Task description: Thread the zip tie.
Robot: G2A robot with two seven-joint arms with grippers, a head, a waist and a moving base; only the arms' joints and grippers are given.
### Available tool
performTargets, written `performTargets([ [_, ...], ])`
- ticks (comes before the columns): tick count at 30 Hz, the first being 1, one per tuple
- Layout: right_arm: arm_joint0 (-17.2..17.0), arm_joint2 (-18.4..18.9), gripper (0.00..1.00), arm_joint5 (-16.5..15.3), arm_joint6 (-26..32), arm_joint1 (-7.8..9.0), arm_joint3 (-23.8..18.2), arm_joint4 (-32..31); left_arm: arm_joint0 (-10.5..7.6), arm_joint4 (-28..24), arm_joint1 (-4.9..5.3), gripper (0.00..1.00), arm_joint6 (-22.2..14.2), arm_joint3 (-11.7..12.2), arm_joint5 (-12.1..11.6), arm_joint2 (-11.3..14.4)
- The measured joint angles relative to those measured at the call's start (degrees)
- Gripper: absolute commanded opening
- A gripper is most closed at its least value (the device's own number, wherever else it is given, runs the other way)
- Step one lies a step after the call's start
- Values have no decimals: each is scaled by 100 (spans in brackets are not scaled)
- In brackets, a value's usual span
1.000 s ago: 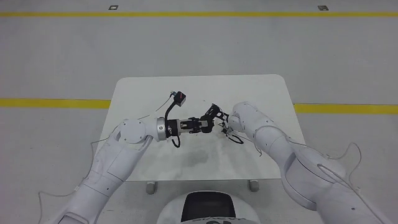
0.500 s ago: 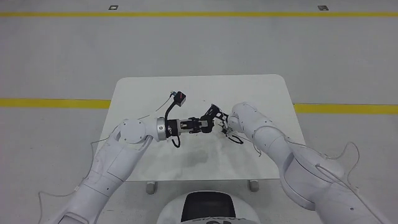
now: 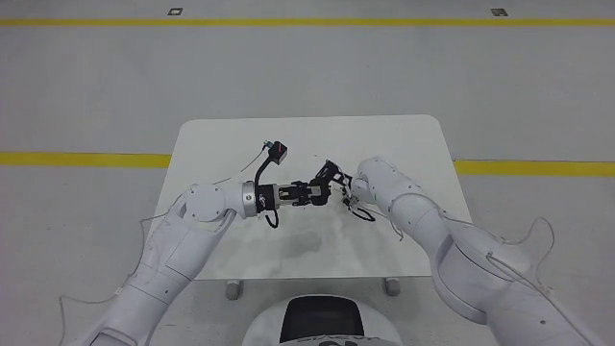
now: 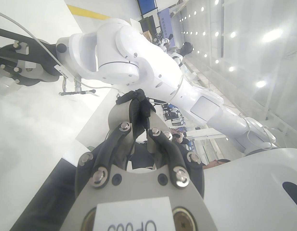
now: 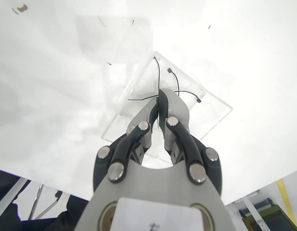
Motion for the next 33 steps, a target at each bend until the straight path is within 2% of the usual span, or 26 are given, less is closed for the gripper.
performTargets([
  [10, 10, 59, 0, 0, -42, 177, -384, -56, 0, 0, 0, 0, 0, 0, 0, 0],
  [19, -91, 132, 0, 0, 41, 565, -1046, 122, 0, 0, 0, 0, 0, 0, 0, 0],
  [25, -195, 226, 0, 0, -17, 951, -1560, 345, 0, 0, 0, 0, 0, 0, 0, 0],
  [33, -381, 264, 0, 0, -125, 1663, -2611, 667, 0, 0, 0, 0, 0, 0, 0, 0],
])
